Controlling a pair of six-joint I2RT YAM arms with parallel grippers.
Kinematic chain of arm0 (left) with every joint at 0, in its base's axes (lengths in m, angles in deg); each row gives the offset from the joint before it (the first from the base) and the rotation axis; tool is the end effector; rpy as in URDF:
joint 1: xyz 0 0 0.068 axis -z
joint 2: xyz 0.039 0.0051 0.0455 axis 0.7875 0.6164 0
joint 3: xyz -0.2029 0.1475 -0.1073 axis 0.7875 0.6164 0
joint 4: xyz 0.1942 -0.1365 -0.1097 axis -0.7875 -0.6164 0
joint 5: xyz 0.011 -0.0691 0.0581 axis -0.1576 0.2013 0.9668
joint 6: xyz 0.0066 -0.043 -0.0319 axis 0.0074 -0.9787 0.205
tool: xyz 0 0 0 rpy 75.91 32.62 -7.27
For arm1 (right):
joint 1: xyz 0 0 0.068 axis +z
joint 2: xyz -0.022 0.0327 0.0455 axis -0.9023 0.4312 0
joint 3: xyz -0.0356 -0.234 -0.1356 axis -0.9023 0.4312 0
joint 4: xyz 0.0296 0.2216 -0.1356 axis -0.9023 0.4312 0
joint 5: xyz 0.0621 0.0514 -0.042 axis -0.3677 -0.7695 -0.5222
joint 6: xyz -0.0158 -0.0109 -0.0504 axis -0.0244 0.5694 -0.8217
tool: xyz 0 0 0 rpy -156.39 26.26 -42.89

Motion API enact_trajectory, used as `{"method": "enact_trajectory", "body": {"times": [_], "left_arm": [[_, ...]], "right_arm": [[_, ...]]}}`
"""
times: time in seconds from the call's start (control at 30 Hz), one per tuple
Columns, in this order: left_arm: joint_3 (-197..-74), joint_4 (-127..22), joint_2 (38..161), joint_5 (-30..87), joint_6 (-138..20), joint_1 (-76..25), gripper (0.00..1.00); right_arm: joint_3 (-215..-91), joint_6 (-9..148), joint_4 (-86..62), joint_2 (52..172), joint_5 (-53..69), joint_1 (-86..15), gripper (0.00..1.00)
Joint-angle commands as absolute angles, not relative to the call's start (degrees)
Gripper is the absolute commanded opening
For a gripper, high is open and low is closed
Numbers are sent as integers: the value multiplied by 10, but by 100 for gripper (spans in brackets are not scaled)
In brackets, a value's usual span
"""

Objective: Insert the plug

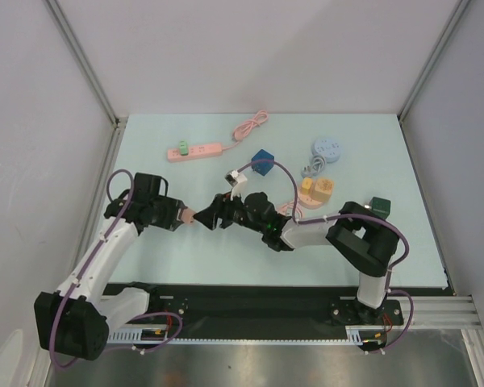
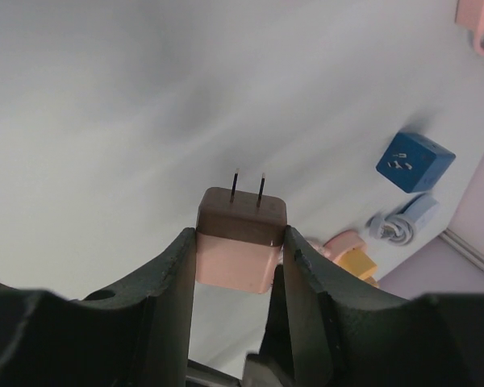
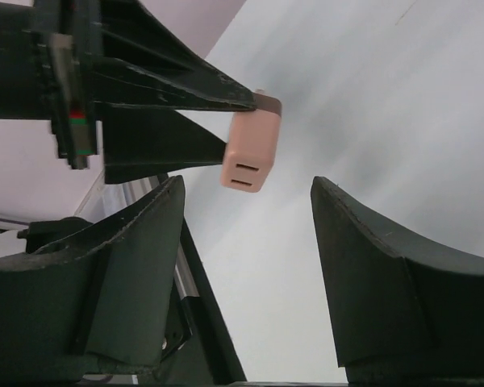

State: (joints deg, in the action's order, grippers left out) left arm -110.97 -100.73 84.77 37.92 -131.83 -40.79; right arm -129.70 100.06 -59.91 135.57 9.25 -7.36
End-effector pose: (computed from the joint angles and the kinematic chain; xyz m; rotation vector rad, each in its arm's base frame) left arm 0.1951 -0.0379 0.2511 -1.6270 2.1827 -0.5250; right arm 0.2104 0.3327 0.2036 -0.4042 1.7856 1.3095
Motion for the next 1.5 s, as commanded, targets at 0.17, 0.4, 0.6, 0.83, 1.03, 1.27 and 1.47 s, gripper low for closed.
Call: {"method": "enact_trajectory", "body": {"times": [0.17, 0.4, 0.6, 0.83, 1.03, 1.27, 1.47], "left_arm": [[-1127, -983, 797, 348, -1352, -390, 0], [-1118, -975, 792, 339, -1362, -378, 0], [-1127, -965, 792, 337, -1362, -364, 0], [-1154, -898, 807, 305, -1214, -362, 77], [-1193, -870, 825, 319, -999, -325, 100], [-1194, -819, 853, 391, -836, -237, 93], [-1192, -720, 945, 305, -790, -194, 86]], "right_arm": [[-1346, 980, -629, 1390, 138, -60, 68], [-1380, 983, -643, 1423, 124, -57, 62], [-1385, 981, -653, 1424, 113, -55, 30], [-1340, 964, -622, 1346, 113, -68, 0], [-1343, 896, -342, 1202, 99, -152, 0], [-1554, 800, 123, 1148, 134, -342, 0], [-1689, 739, 231, 1218, 181, -464, 0]]}}
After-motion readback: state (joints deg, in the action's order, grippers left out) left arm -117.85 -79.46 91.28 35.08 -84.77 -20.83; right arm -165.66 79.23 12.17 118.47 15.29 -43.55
